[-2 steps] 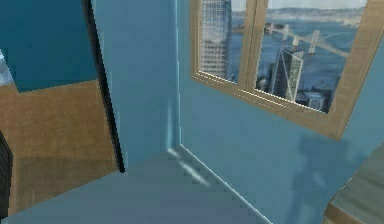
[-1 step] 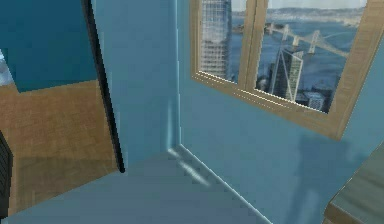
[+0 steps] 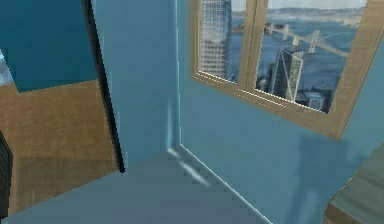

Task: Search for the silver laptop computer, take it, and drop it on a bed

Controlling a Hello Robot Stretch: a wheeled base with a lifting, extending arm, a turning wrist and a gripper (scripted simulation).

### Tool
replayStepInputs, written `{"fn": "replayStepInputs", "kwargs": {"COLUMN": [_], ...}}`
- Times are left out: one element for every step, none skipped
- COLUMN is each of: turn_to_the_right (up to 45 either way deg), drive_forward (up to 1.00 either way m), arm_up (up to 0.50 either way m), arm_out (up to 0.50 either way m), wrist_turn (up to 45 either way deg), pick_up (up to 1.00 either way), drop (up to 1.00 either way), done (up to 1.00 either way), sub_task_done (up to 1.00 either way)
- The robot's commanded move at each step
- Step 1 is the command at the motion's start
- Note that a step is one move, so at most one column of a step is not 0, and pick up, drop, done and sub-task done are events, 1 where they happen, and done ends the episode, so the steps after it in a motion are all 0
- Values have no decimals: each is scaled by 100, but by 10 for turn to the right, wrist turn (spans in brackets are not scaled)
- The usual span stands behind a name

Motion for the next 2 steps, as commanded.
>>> {"fn": "replayStepInputs", "kwargs": {"turn_to_the_right": [0,0], "drive_forward": [0,0], "arm_up": [0,0], "arm_out": [0,-40], "wrist_turn": [-450,0], "pick_up": [0,0], "drop": [0,0], "done": [0,0], "sub_task_done": [0,0]}}
